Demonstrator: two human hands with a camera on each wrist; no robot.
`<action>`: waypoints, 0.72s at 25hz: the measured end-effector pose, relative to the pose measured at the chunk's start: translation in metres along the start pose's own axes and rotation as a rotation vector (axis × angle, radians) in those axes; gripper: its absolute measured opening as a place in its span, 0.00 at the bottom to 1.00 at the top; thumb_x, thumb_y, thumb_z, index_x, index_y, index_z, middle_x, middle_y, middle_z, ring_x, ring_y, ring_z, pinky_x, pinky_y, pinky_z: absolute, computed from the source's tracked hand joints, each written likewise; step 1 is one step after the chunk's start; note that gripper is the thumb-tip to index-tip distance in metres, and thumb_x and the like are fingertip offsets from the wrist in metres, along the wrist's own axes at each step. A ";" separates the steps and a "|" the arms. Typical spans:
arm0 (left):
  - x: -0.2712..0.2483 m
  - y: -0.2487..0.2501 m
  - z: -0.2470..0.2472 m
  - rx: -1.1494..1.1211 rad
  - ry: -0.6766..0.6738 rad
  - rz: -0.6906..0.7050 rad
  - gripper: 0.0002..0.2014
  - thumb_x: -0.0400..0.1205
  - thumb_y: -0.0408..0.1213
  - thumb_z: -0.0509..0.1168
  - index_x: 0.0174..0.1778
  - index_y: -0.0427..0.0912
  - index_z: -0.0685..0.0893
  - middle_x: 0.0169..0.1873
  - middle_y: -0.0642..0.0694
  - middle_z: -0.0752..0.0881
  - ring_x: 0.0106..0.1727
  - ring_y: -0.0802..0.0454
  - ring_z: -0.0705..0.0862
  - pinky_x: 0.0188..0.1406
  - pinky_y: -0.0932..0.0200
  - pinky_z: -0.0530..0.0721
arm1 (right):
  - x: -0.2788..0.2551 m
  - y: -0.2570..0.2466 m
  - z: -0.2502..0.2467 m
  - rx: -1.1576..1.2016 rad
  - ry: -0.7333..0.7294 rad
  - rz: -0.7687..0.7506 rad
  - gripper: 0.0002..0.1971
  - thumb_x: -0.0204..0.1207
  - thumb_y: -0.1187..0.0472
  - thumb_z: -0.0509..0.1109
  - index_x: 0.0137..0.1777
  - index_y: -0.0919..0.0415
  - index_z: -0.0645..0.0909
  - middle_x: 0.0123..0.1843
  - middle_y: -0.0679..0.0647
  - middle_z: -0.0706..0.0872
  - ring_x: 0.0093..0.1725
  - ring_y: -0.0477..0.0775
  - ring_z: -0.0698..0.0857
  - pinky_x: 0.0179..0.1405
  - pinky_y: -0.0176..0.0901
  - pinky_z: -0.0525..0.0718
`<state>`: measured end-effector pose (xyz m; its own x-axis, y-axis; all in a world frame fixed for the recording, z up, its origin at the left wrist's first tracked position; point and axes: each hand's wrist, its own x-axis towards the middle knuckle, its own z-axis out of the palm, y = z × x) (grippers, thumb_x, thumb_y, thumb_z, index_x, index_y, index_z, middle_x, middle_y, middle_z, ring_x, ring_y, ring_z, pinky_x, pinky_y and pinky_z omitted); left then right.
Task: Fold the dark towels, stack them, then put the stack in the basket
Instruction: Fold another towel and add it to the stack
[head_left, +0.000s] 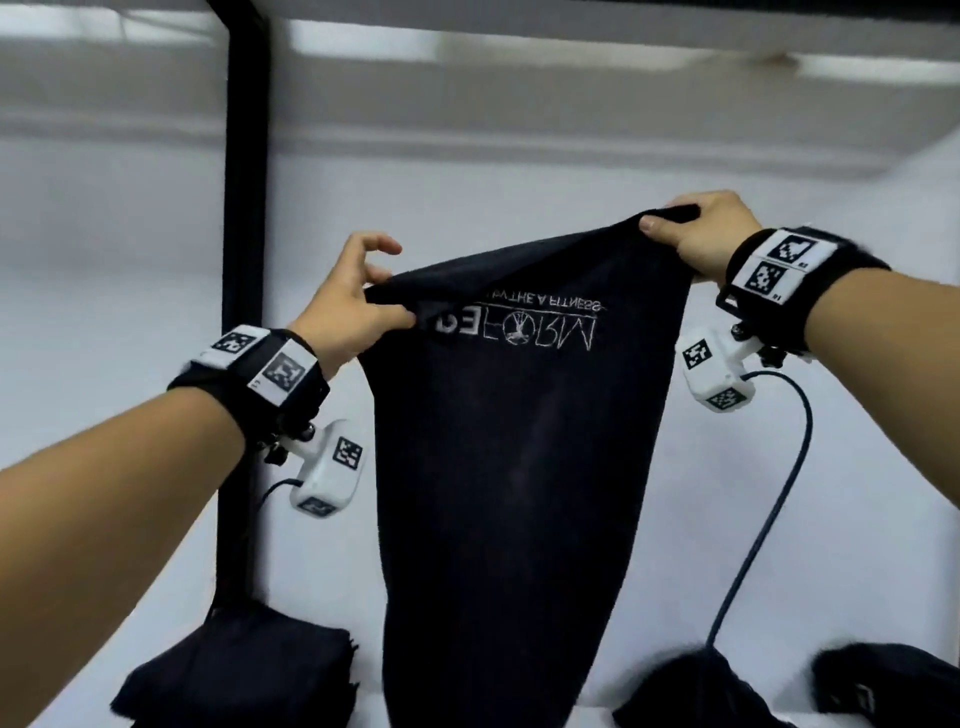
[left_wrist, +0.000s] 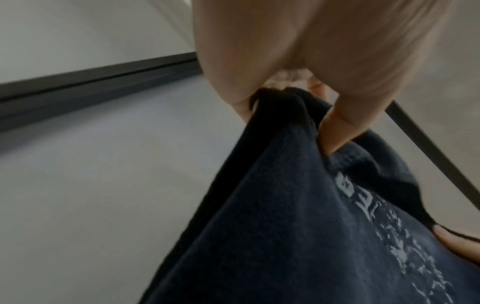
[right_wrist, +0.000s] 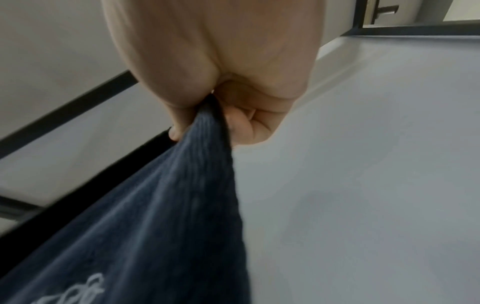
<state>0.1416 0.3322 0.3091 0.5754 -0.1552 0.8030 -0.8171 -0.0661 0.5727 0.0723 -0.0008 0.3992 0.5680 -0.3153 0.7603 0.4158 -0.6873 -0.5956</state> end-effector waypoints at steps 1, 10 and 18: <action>0.006 0.007 -0.001 0.073 -0.066 0.029 0.31 0.69 0.18 0.67 0.60 0.54 0.70 0.46 0.50 0.73 0.28 0.59 0.77 0.23 0.65 0.77 | 0.002 0.001 -0.005 -0.015 -0.009 -0.004 0.05 0.78 0.53 0.72 0.45 0.53 0.83 0.35 0.51 0.82 0.31 0.51 0.81 0.24 0.39 0.83; 0.051 0.035 0.011 0.015 0.038 0.187 0.08 0.82 0.47 0.62 0.45 0.49 0.84 0.45 0.44 0.84 0.47 0.51 0.80 0.51 0.52 0.80 | 0.015 -0.003 -0.024 0.215 0.048 0.018 0.12 0.72 0.45 0.74 0.37 0.52 0.81 0.39 0.51 0.84 0.35 0.53 0.81 0.30 0.43 0.76; 0.064 -0.003 0.014 0.032 0.181 -0.036 0.15 0.87 0.41 0.59 0.33 0.48 0.77 0.30 0.47 0.79 0.31 0.50 0.75 0.30 0.57 0.75 | 0.014 0.033 -0.009 0.089 -0.196 0.108 0.15 0.76 0.46 0.73 0.47 0.59 0.86 0.40 0.51 0.88 0.37 0.49 0.86 0.34 0.40 0.87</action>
<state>0.1802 0.3089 0.3562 0.5992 0.0280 0.8001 -0.7947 -0.1004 0.5987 0.0874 -0.0334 0.3922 0.7363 -0.2446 0.6309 0.4010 -0.5933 -0.6980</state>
